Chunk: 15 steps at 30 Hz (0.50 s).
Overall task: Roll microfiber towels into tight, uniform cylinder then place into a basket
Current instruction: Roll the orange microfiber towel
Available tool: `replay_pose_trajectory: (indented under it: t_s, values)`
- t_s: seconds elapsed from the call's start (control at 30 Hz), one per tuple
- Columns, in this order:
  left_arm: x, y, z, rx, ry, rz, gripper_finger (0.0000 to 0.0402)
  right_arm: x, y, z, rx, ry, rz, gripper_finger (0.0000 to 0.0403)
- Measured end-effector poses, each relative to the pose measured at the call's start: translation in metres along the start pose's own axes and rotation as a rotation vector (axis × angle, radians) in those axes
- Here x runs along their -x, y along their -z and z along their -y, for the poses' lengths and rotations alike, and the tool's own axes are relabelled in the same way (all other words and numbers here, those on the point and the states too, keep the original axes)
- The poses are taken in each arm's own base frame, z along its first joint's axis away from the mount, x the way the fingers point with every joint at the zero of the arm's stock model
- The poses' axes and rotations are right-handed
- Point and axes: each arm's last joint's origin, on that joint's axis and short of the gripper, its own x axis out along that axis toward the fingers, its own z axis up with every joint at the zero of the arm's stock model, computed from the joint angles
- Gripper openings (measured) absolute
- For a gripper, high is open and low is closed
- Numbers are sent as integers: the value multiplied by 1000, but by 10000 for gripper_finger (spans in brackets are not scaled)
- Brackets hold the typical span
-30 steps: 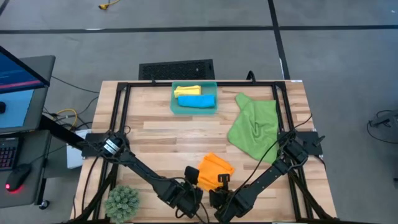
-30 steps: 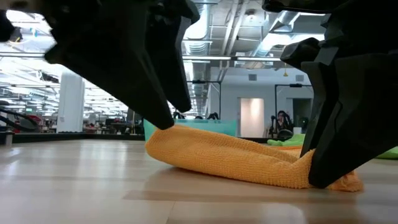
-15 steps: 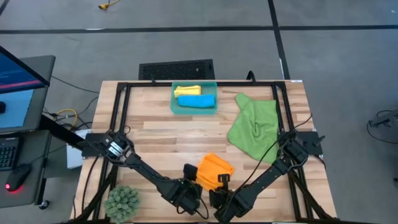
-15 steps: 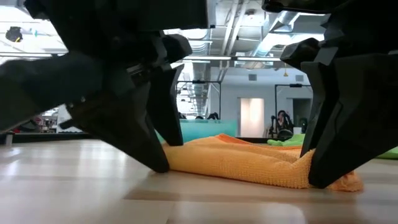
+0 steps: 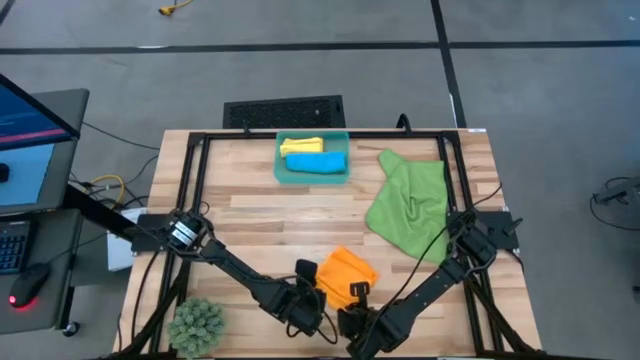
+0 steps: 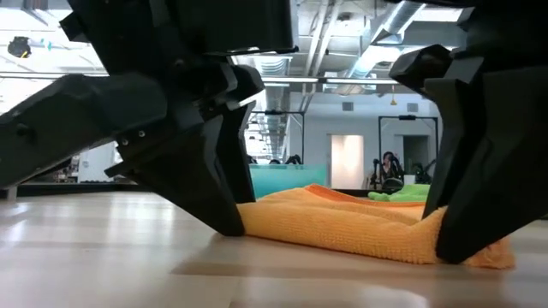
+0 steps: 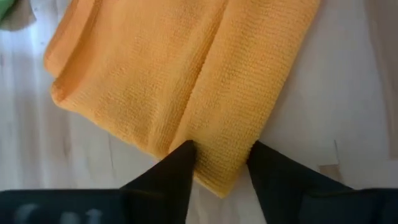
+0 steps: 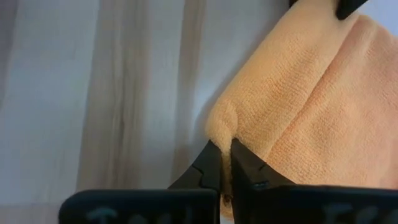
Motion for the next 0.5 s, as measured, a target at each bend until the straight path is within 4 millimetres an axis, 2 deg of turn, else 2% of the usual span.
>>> replay_pose_trajectory:
  t_s: [0.23, 0.4, 0.5]
  values:
    - [1, -2, 2, 58, 82, -19, 15, 7, -2, -6, 30, -12, 14, 20]
    - [8, -12, 2, 148, 230, -58, 13, 16, -7, -15, 31, -67, 29, 22]
    - [19, -20, 3, 196, 349, -106, 5, 23, -10, -22, 33, -106, 40, 18]
